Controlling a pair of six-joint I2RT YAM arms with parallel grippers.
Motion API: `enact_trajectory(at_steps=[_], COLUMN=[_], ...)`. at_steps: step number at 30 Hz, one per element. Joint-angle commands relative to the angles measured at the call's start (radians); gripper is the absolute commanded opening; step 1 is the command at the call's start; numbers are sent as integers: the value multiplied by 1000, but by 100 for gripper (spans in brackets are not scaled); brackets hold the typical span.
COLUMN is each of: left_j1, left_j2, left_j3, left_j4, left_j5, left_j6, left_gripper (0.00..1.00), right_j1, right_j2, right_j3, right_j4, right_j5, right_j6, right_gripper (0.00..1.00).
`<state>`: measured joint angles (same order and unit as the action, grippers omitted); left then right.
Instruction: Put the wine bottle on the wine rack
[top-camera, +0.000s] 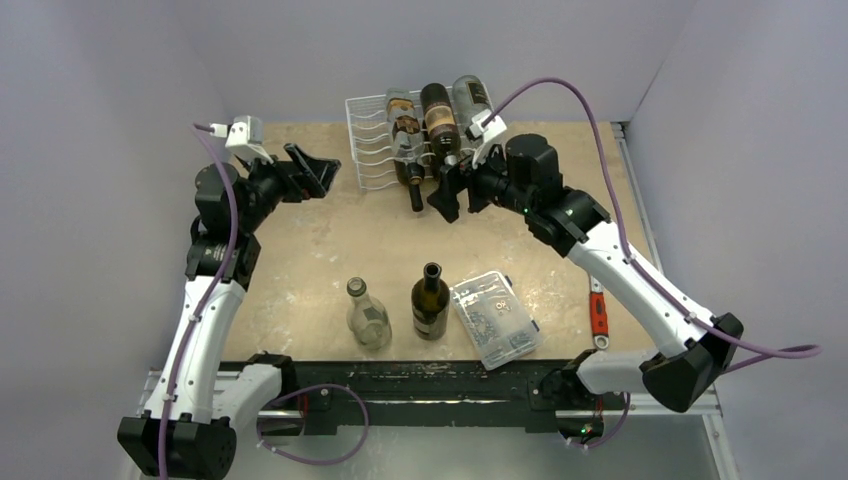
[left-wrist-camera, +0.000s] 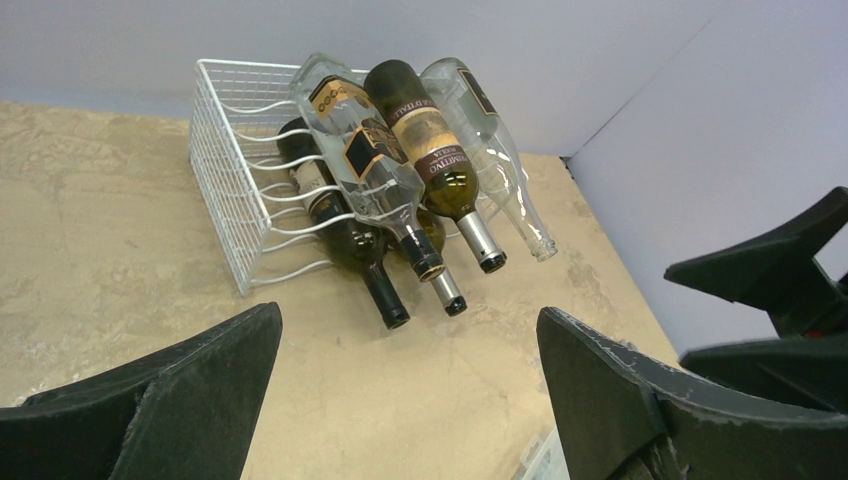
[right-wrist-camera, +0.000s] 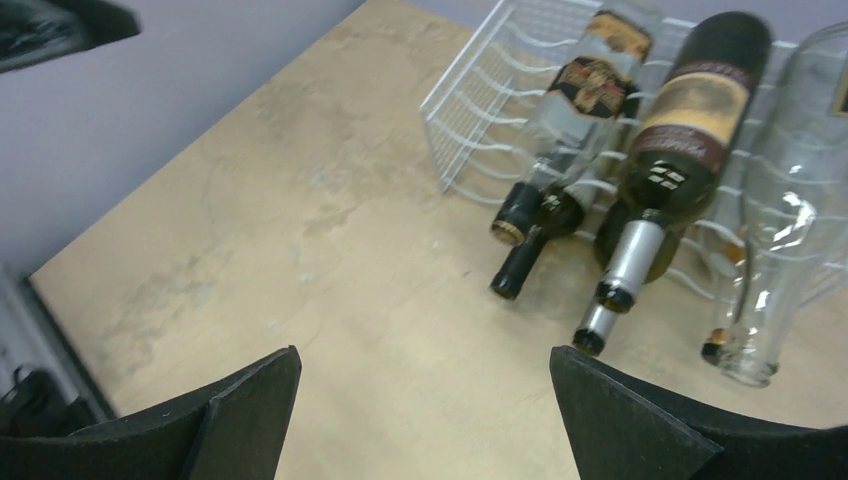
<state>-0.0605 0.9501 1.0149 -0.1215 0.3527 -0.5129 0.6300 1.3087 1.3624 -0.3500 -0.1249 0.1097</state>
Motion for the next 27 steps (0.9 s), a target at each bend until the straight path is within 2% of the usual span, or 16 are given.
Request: enact_trajectory(at_steps=[1, 7, 16, 20, 27], left_j1=[-15, -51, -88, -90, -98], left_j2=[-5, -5, -5, 2, 9], left_j3=[33, 42, 54, 58, 59], left_j4=[11, -11, -43, -47, -50], left_j5=[3, -15, -47, -40, -44], left_j6=[15, 44, 80, 75, 81], left_gripper=[100, 100, 100, 100, 100], right_j1=[87, 243, 417, 465, 504], right_j2=[-48, -3, 18, 59, 77], right_j3=[83, 208, 191, 188, 156], right_j4=[-204, -400, -538, -610, -615], right_j5=[-89, 10, 283, 392, 391], right_j6=[-59, -80, 29, 74, 95], right_gripper=[99, 99, 99, 90, 79])
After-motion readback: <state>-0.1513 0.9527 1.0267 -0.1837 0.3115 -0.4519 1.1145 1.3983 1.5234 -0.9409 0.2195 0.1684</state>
